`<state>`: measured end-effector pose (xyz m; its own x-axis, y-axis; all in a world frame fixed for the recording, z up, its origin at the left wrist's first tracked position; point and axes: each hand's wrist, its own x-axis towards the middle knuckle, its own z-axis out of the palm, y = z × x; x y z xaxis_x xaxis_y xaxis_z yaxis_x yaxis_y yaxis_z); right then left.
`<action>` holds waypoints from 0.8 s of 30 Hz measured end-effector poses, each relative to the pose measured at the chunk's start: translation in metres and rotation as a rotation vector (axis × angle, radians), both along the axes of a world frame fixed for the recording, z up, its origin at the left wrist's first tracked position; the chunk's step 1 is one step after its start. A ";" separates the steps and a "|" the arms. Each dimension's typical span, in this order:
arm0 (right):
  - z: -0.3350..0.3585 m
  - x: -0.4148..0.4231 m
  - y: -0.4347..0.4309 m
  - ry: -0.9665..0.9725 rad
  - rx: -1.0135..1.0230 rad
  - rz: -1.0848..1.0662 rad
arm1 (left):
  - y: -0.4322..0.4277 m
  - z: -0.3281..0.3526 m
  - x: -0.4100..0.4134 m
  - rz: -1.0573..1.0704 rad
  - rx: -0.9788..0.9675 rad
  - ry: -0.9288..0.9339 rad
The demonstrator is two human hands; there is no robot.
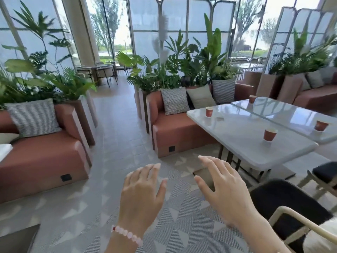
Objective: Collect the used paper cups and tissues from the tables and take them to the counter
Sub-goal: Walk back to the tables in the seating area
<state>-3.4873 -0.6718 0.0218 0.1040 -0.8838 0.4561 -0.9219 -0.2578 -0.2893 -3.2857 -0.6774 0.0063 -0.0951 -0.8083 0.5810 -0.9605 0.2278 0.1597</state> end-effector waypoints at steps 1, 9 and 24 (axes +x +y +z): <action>-0.003 0.003 -0.019 0.003 -0.002 -0.026 | -0.024 -0.002 0.002 -0.020 0.001 -0.005; -0.005 0.027 -0.157 -0.008 0.057 -0.227 | -0.208 0.004 0.021 -0.279 0.003 -0.002; -0.016 0.002 -0.373 -0.039 0.001 -0.412 | -0.450 -0.008 -0.020 -0.460 0.060 -0.022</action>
